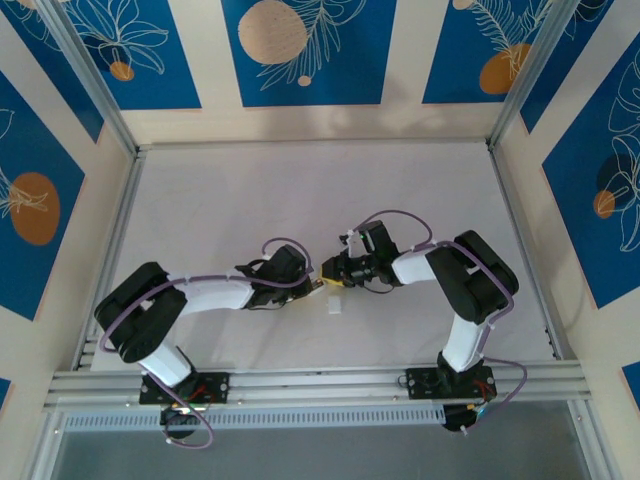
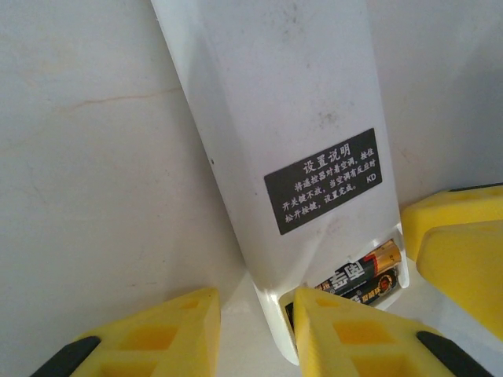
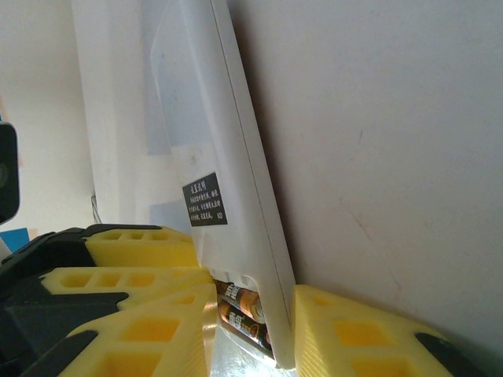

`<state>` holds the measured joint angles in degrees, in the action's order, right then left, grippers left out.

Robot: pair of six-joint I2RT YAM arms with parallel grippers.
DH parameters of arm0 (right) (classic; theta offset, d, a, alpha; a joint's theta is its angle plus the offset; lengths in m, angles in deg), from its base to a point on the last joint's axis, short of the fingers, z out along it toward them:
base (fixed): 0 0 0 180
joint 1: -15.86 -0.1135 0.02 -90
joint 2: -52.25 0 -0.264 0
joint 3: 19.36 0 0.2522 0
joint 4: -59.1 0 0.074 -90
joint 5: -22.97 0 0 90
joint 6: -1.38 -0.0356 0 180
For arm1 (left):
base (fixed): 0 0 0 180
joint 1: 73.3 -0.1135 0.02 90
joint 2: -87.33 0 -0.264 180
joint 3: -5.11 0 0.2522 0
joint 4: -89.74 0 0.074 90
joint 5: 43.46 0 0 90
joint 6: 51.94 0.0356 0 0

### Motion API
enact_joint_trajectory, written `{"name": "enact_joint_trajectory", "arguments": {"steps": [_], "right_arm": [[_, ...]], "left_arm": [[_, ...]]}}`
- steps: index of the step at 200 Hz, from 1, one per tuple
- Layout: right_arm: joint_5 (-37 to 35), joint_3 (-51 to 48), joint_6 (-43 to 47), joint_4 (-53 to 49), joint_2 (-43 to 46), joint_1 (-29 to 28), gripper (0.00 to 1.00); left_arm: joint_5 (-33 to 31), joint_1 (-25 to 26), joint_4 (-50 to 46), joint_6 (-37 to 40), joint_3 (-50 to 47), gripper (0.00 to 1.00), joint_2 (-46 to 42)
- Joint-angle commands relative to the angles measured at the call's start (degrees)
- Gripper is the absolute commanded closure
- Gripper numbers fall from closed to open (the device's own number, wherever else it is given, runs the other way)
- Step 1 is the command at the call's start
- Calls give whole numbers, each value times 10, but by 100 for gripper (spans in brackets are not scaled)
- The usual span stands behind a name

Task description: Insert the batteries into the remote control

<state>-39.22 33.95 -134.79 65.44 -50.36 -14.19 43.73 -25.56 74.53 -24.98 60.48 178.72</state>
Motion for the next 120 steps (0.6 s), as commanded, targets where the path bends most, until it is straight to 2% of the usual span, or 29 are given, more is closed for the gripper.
{"name": "enact_joint_trajectory", "arguments": {"steps": [1, 33, 77, 120], "right_arm": [[6, 8, 26, -45, -13, -11, 69], [-5, 14, 47, -78, -15, -13, 73], [-21, 23, 63, -106, -22, -26, 73], [-53, 34, 81, -149, -23, -32, 79]], "left_arm": [[7, -5, -14, -2, -1, 70, 17], [9, -5, -12, -3, 0, 70, 21], [11, -5, -10, -2, 1, 70, 23], [11, -5, -8, -4, -1, 70, 22]]}}
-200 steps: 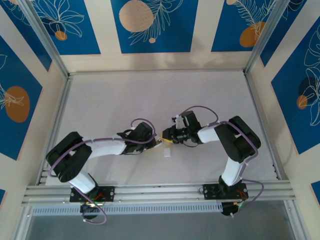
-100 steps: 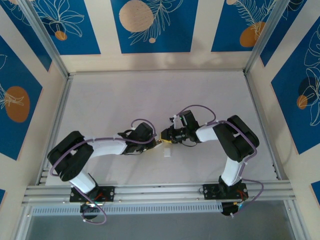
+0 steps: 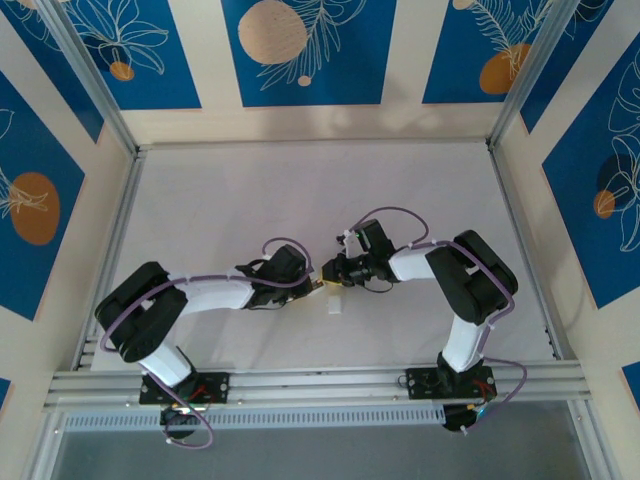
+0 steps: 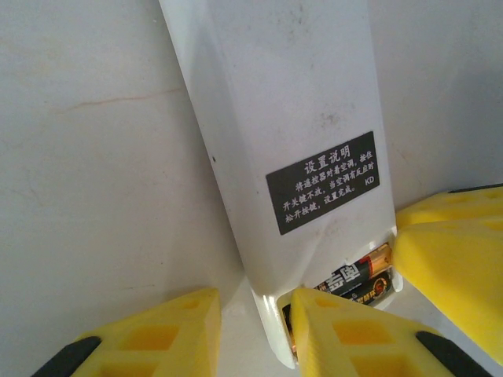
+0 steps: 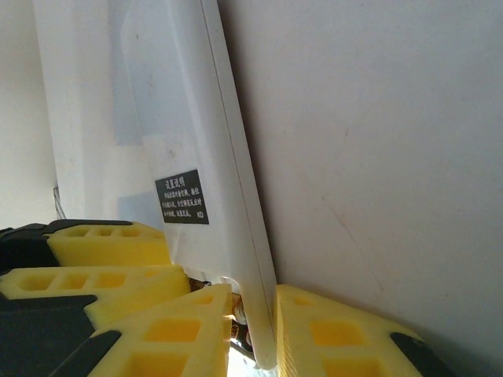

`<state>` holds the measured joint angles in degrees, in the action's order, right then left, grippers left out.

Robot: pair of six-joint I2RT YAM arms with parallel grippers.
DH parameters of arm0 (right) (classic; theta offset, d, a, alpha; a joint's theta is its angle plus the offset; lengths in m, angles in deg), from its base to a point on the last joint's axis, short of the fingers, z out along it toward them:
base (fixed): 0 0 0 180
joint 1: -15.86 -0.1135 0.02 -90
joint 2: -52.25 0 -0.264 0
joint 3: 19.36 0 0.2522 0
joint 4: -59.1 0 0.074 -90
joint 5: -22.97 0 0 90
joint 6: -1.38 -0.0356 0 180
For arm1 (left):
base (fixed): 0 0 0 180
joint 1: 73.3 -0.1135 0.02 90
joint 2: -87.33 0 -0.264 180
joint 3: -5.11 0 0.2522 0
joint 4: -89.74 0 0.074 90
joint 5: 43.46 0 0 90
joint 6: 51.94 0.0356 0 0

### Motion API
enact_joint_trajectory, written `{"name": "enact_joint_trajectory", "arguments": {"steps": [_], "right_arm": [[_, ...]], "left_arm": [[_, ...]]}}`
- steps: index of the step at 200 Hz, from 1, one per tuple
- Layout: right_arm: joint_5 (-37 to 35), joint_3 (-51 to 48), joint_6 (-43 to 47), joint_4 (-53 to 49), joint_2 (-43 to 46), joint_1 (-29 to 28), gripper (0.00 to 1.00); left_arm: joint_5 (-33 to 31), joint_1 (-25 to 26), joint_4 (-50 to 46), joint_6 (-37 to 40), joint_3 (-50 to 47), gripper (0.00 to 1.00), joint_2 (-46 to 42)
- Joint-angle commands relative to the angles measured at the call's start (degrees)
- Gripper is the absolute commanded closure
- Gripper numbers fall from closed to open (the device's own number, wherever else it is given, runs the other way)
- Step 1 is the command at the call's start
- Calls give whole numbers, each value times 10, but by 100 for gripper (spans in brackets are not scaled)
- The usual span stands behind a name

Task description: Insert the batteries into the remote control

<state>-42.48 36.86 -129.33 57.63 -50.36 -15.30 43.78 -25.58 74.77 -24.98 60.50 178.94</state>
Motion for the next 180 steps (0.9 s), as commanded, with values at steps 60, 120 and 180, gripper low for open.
{"name": "enact_joint_trajectory", "arguments": {"steps": [60, 120, 180], "right_arm": [[-79, 30, 58, -140, -33, -43, 83], [-78, 32, 53, -140, -22, -44, 80], [-42, 32, 22, -114, 50, -15, 68]], "left_arm": [[12, -5, -10, -3, -1, 70, 19], [12, -5, -12, -1, -1, 70, 19], [2, -5, -27, 5, 4, 69, 2]]}}
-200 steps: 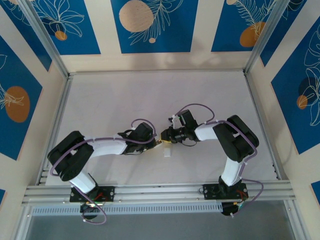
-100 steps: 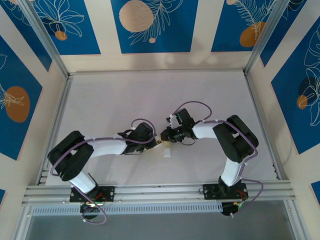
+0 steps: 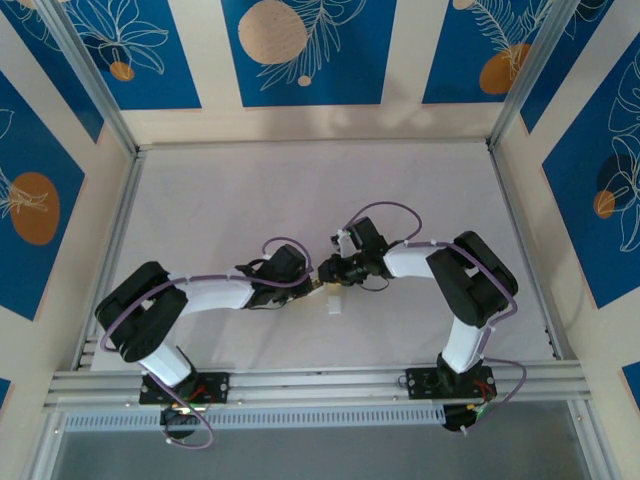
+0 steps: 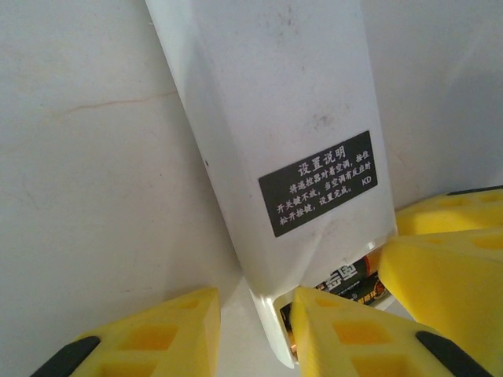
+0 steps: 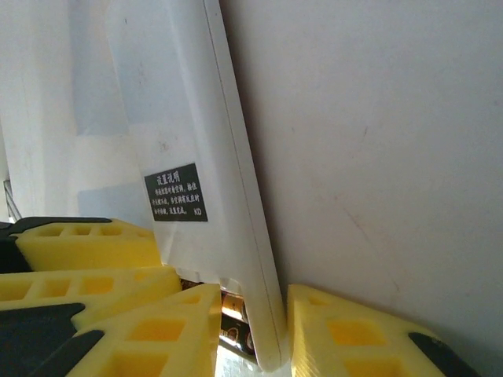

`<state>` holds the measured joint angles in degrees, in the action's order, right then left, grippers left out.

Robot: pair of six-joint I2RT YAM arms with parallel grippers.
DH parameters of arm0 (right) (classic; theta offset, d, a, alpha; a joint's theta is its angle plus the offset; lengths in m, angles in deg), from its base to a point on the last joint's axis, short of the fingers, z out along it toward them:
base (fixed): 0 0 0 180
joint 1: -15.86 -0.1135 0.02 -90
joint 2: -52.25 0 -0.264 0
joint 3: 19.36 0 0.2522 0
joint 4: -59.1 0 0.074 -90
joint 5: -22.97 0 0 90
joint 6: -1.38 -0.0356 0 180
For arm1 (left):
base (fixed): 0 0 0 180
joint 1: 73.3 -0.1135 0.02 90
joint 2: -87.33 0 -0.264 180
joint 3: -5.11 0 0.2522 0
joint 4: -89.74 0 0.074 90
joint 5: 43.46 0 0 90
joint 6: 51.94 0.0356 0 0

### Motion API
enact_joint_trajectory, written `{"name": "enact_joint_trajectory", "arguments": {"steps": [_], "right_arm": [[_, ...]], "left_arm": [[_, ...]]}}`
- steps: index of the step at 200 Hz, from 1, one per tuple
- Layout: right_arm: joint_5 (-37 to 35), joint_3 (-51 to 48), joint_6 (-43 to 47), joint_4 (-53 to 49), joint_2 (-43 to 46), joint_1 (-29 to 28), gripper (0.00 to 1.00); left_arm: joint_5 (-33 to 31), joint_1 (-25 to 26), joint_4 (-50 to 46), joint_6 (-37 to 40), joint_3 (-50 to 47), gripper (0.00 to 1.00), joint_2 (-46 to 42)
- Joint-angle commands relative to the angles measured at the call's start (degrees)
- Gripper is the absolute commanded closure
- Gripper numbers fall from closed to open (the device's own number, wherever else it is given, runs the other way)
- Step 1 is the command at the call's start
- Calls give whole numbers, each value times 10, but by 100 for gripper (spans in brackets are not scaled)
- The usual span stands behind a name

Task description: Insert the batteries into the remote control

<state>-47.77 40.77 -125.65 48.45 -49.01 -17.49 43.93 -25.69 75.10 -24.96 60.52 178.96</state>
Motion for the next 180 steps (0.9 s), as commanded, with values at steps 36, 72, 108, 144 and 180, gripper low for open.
{"name": "enact_joint_trajectory", "arguments": {"steps": [36, 72, 108, 144, 180], "right_arm": [[-11, -8, -13, -40, 80, 21, 65], [-45, -24, -6, -80, 131, 14, 61], [-108, -48, 2, -137, 182, -20, 60], [-145, -81, -18, -165, 204, -55, 59], [-204, -77, 42, -213, 209, -106, 50]], "left_arm": [[-9, -4, -65, 18, 23, 64, -24], [-26, -4, -96, 38, 37, 51, -69], [-40, -6, -124, 67, 44, 30, -121], [-46, -18, -140, 106, 27, 9, -178], [-15, -46, -131, 122, -7, 5, -220]]}}
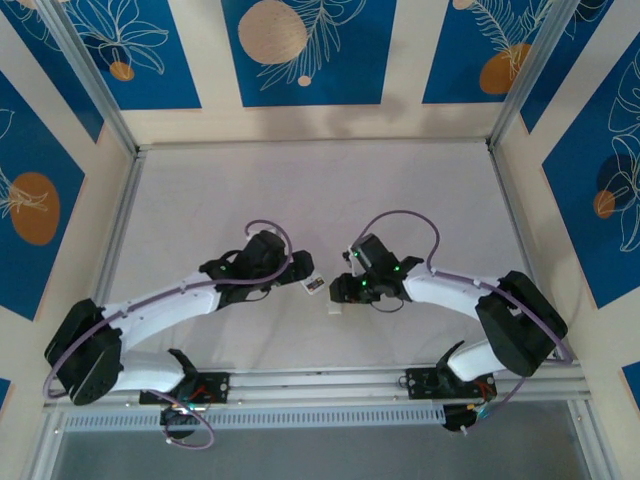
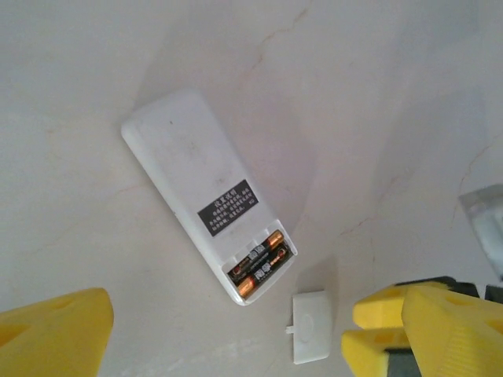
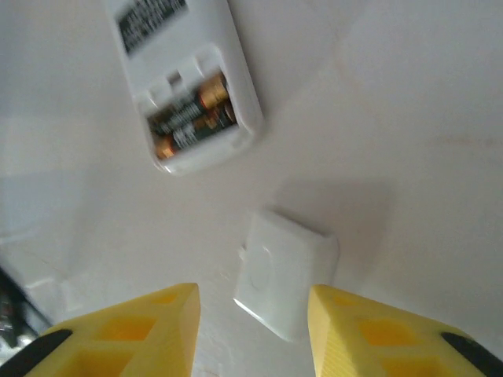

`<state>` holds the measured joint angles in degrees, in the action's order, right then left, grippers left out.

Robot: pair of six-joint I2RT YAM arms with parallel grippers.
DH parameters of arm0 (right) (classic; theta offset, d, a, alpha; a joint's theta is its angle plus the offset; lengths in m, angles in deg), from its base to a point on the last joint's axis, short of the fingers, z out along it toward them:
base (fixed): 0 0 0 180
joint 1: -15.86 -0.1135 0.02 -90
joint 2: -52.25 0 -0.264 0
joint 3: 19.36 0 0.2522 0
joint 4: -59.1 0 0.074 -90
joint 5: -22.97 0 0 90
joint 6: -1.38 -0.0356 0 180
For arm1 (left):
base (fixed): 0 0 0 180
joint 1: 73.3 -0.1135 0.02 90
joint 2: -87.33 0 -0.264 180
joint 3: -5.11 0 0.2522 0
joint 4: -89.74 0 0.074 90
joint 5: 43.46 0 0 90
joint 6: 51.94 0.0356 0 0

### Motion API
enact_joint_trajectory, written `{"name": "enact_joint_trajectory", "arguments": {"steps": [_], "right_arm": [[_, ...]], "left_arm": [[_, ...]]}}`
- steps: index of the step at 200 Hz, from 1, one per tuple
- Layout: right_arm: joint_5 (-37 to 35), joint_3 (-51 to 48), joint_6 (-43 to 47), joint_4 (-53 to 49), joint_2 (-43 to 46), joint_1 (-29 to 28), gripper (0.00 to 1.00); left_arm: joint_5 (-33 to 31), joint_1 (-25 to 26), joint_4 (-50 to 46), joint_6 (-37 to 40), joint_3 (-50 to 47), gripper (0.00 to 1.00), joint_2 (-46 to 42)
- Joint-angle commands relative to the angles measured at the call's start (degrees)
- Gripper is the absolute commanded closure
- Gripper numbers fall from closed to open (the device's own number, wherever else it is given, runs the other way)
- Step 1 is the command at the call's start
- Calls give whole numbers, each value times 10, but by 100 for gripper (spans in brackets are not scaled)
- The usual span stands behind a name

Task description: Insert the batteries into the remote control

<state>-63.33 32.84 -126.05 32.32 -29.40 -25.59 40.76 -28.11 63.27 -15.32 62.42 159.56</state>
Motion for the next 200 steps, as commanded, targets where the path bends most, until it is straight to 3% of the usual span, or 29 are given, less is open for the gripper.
{"name": "enact_joint_trajectory", "arguments": {"steps": [1, 21, 45, 119, 200], "right_arm": [[-49, 3, 49, -53, 13, -26, 49], [-55, 13, 80, -60, 12, -22, 40], [-11, 29, 110, -39, -14, -2, 32], [21, 114, 156, -28, -137, 10, 31], [-3, 57, 118, -31, -86, -38, 34]], "left_arm": [[18, -23, -13, 26, -26, 5, -27], [25, -32, -8, 28, -44, 5, -50], [34, -38, 1, 22, -65, 4, -67], [40, -49, -9, 21, -89, 4, -99], [44, -54, 4, 16, -96, 3, -86]]}}
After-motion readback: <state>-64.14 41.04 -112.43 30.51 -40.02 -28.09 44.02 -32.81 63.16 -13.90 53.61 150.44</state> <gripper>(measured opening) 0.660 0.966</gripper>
